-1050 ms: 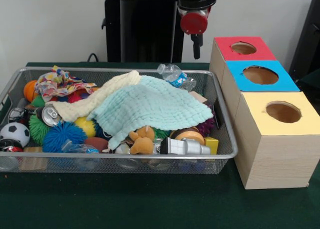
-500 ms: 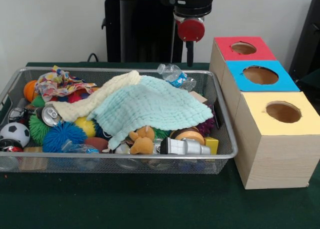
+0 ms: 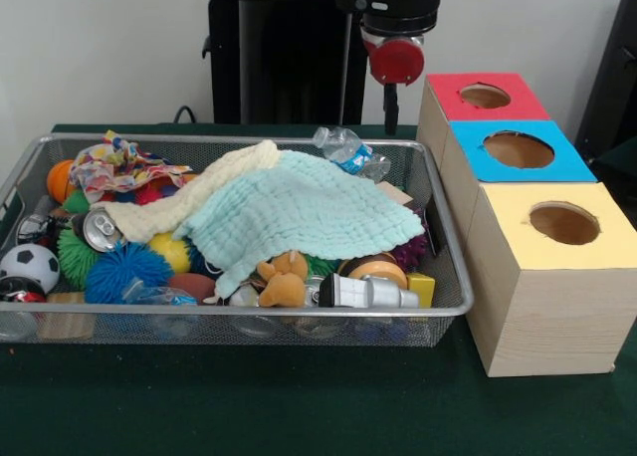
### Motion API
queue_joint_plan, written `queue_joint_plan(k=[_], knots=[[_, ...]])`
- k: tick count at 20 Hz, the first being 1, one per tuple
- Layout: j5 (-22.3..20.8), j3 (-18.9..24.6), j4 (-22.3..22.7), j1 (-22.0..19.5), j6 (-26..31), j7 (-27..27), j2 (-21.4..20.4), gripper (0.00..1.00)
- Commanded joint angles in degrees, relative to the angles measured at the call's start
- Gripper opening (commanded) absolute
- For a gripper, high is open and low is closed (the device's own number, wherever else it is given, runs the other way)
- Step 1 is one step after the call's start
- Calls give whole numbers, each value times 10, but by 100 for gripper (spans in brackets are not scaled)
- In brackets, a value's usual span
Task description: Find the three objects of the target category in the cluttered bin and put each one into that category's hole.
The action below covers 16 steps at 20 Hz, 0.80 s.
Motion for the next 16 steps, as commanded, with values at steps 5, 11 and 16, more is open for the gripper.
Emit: queue_joint_plan(k=[5,11,16], knots=[[-32,-26,-53,-41,33,-70,1,100],[-10,-10,-73,-60,58,-98,6,100],[3,0,-91,-68,80,-120,10,100]])
